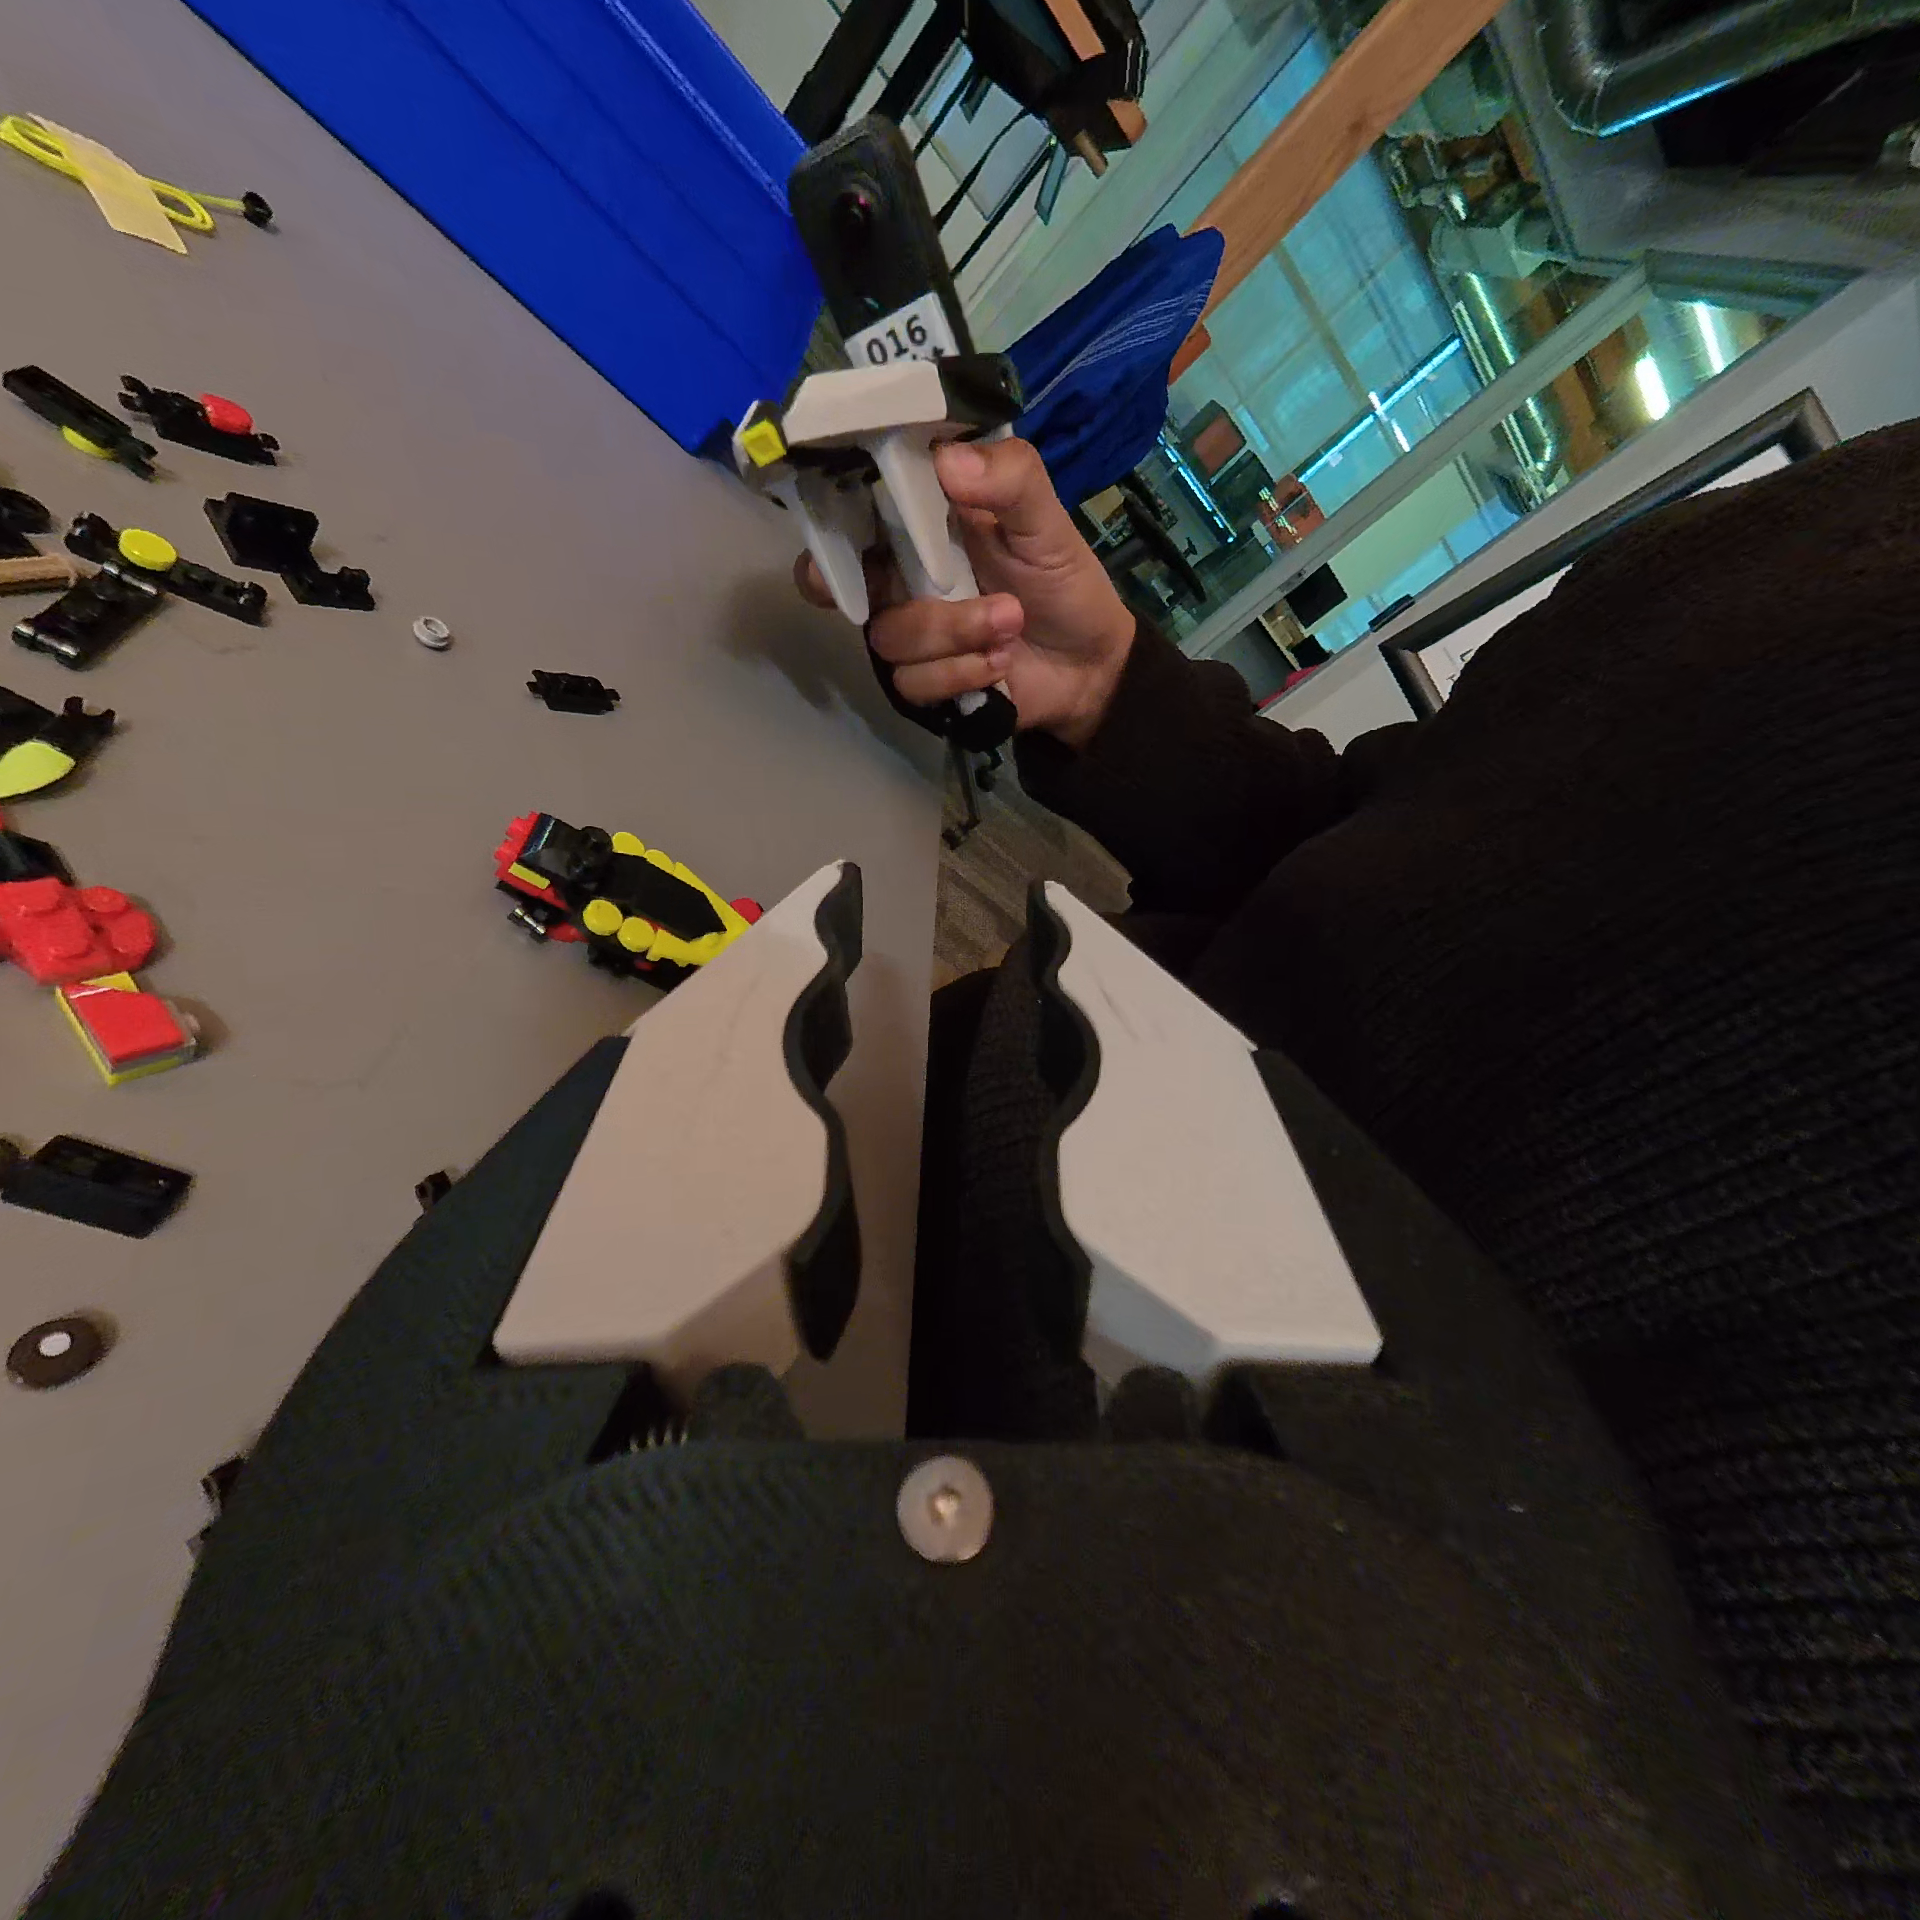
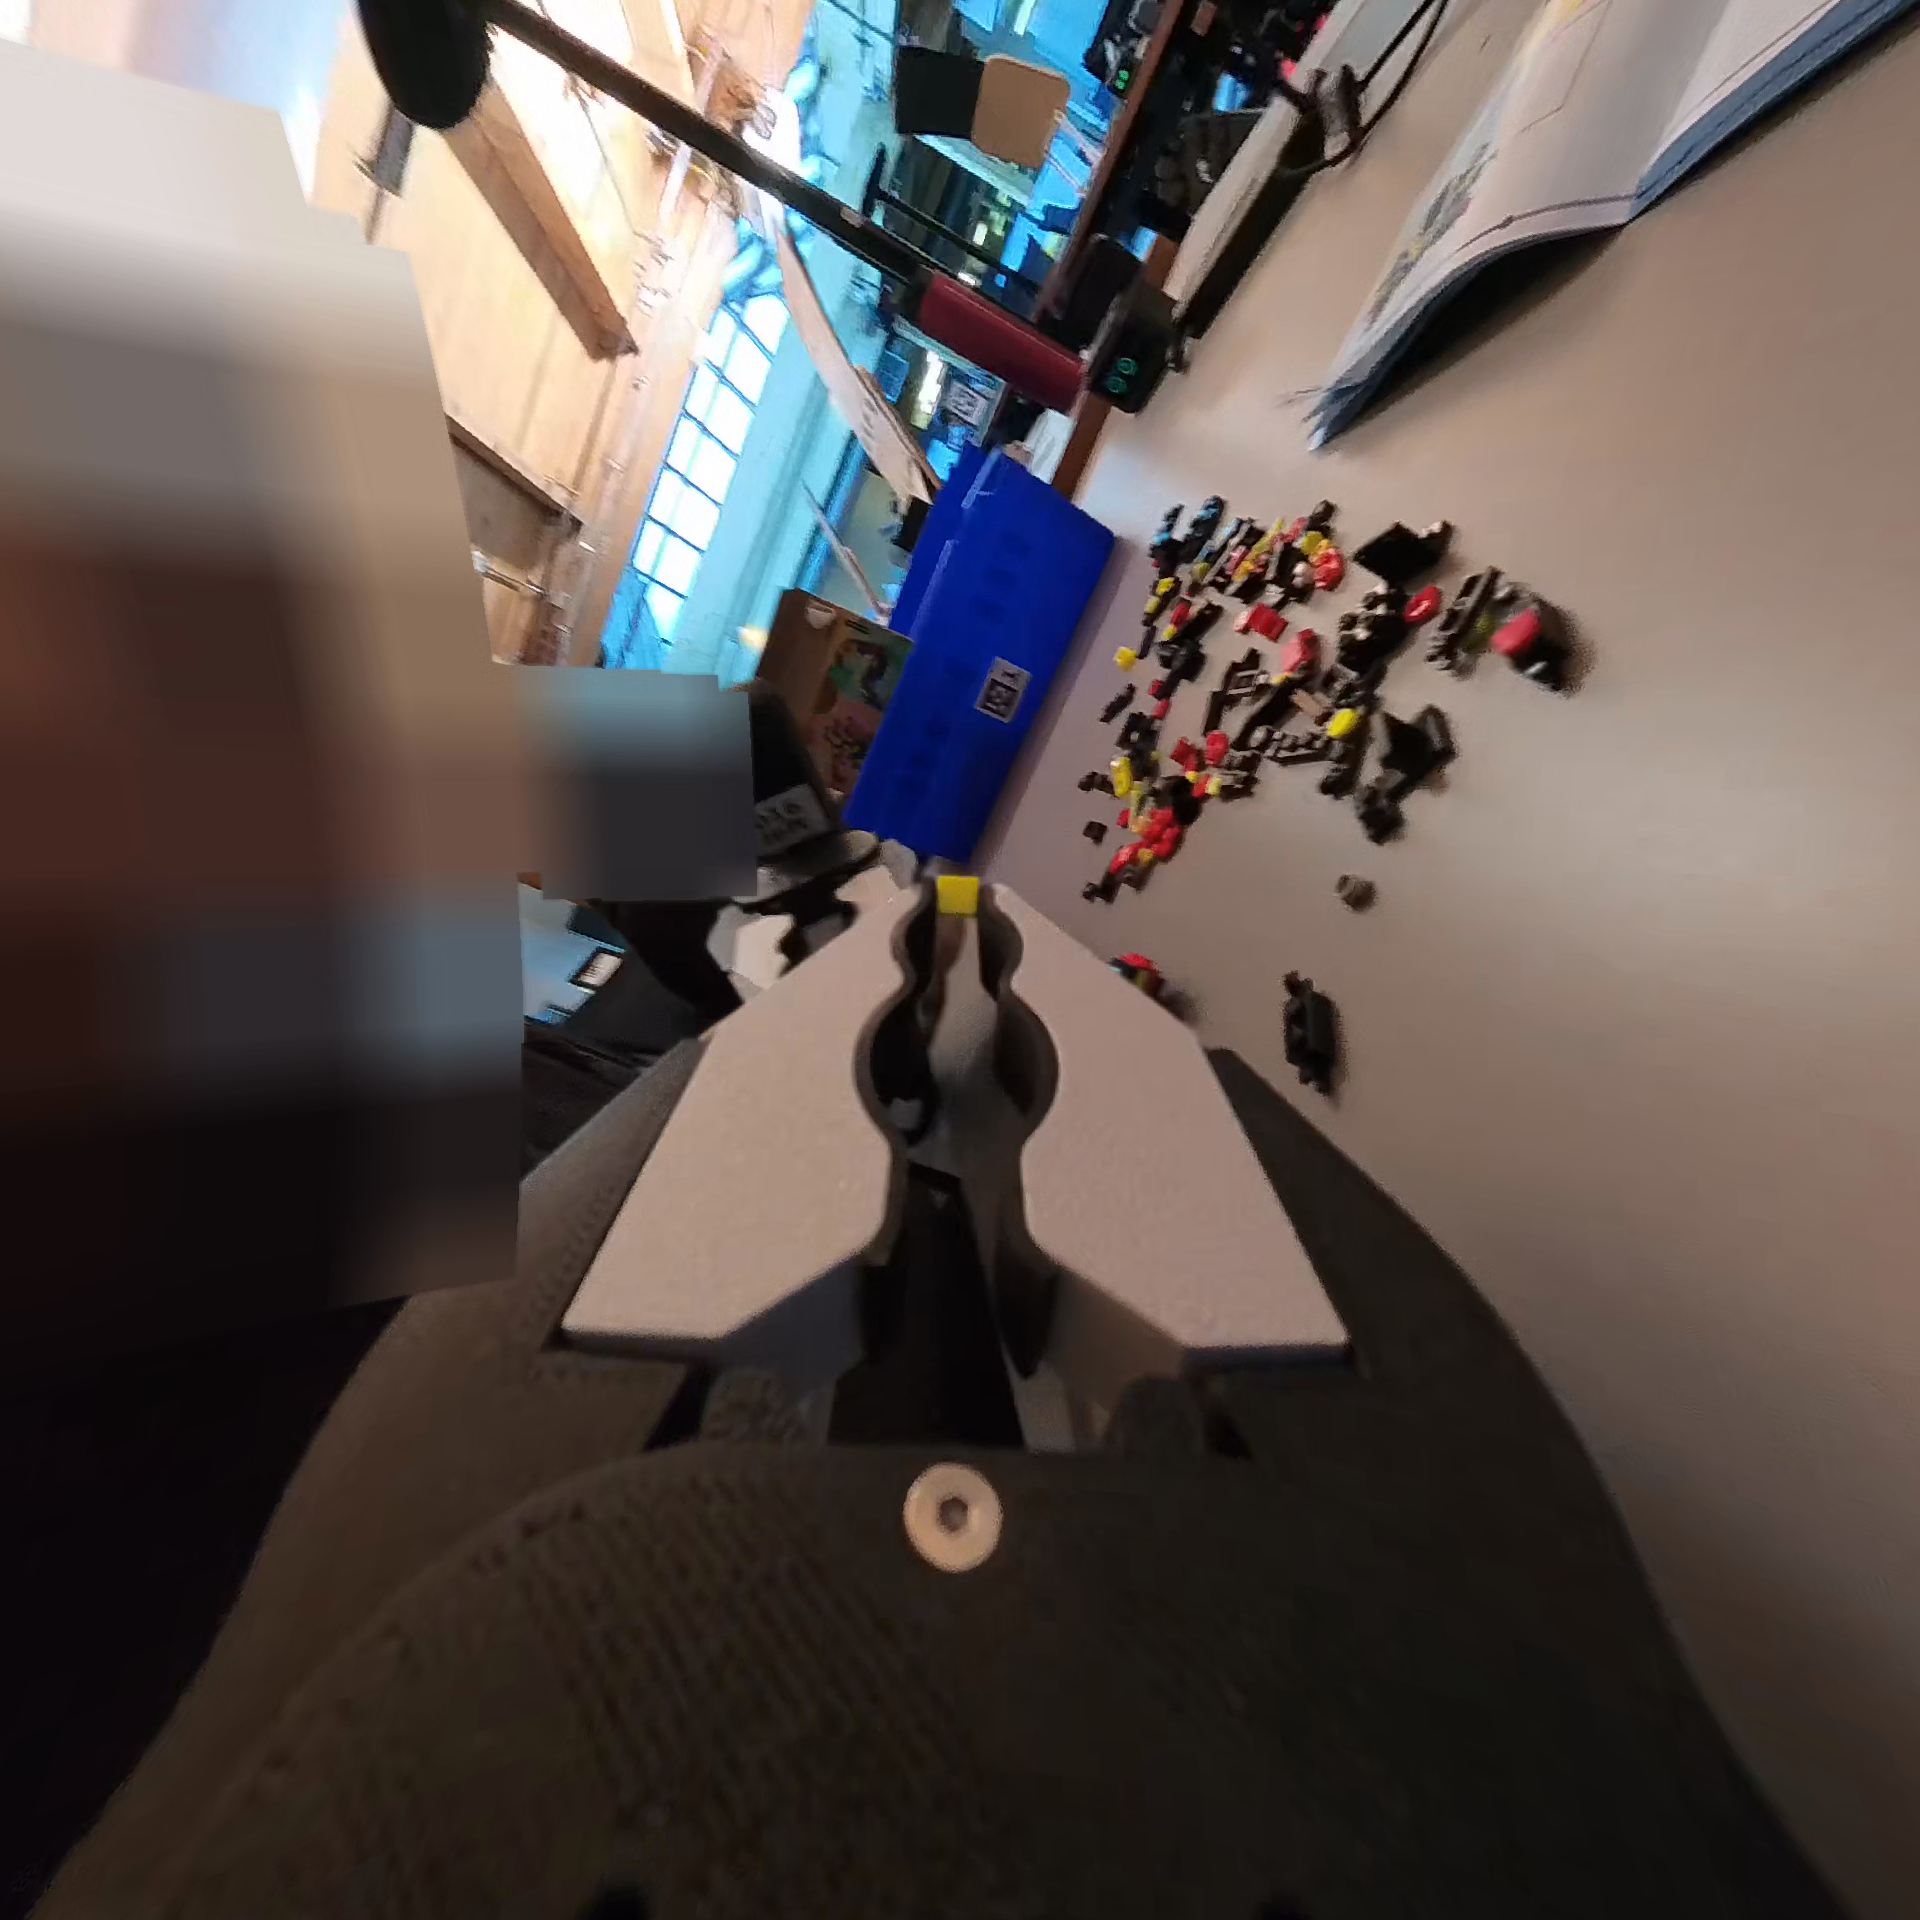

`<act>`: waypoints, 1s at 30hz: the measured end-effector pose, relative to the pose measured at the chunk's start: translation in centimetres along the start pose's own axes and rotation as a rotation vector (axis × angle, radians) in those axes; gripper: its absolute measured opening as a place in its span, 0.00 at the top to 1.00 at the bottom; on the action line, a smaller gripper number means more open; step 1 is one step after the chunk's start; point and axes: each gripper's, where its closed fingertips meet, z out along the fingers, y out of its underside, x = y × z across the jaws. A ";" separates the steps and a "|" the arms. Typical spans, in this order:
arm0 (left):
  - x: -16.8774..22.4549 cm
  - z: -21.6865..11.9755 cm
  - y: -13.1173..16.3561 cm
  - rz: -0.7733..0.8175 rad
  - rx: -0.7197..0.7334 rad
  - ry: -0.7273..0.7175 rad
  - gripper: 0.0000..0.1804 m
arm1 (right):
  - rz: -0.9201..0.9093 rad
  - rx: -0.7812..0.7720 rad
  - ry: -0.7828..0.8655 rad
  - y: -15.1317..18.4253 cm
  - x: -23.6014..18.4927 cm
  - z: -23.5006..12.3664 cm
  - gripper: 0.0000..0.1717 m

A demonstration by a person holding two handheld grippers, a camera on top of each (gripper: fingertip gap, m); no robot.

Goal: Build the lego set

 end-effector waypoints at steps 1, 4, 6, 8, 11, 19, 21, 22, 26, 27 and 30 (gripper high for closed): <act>0.0 0.0 0.0 -0.001 0.000 0.000 0.84 | -0.032 -0.017 0.036 0.2 0.3 0.0 0.97; -0.1 0.0 0.0 -0.007 0.002 0.001 0.84 | -0.143 -0.077 0.140 0.9 1.0 0.1 0.97; -0.1 -0.1 0.0 -0.010 0.003 0.002 0.84 | -0.217 -0.120 0.222 1.2 1.7 0.0 0.97; -0.1 -0.1 -0.1 -0.012 0.004 0.002 0.84 | -0.308 -0.179 0.354 1.4 3.1 -0.7 0.97; -0.1 -0.1 -0.1 -0.013 0.005 0.001 0.84 | -0.491 -0.298 0.619 1.6 5.9 -2.7 0.97; -0.1 -0.1 0.0 -0.018 0.002 0.004 0.84 | -0.817 -0.582 0.917 2.9 8.7 -4.2 0.96; -0.1 -0.1 0.0 -0.018 0.002 0.004 0.84 | -0.827 -0.581 0.910 3.0 8.5 -3.9 0.97; -0.2 -0.1 0.0 -0.018 0.001 0.003 0.84 | -0.825 -0.577 0.902 3.0 8.4 -3.9 0.97; -0.1 -0.1 0.0 -0.018 -0.001 0.004 0.84 | -0.792 -0.565 0.871 3.2 8.5 -3.8 0.96; -0.2 -0.1 0.0 -0.018 -0.003 0.003 0.84 | -0.791 -0.562 0.870 3.2 8.4 -3.8 0.96; -0.2 0.0 0.1 -0.017 -0.005 0.002 0.84 | -0.797 -0.560 0.871 3.2 8.4 -3.8 0.96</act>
